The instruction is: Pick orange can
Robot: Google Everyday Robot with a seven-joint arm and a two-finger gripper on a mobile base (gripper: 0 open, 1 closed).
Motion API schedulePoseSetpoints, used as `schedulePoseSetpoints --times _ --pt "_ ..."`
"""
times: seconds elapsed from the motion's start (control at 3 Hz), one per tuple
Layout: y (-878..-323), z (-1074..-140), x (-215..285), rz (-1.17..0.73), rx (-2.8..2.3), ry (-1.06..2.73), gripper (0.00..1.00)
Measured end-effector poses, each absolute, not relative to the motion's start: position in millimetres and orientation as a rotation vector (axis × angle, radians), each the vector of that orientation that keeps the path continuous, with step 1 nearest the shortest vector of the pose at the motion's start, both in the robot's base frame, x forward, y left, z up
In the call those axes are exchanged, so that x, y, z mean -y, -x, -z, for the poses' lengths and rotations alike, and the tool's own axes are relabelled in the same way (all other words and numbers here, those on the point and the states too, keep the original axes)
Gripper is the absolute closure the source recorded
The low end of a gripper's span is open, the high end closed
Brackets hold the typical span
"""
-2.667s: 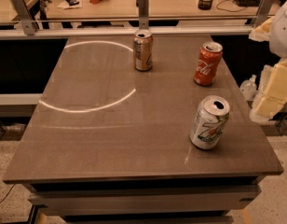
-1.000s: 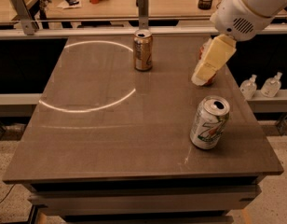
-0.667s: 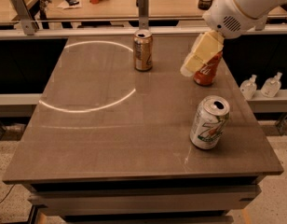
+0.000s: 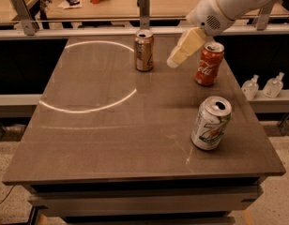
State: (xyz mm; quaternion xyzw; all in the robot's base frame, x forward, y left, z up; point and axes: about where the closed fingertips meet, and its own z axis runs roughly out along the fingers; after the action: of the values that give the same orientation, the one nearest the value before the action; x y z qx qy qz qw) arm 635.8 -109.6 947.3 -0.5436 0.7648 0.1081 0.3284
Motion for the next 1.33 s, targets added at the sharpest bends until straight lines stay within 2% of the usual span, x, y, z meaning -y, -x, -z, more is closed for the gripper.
schedulePoseSetpoints --times 0.33,1.33 --pt "-658.2 -927.6 98.8 -0.348 -2.015 1.438 0.0" --pt "-671.5 -921.4 83.0 -0.435 -1.999 1.368 0.0"
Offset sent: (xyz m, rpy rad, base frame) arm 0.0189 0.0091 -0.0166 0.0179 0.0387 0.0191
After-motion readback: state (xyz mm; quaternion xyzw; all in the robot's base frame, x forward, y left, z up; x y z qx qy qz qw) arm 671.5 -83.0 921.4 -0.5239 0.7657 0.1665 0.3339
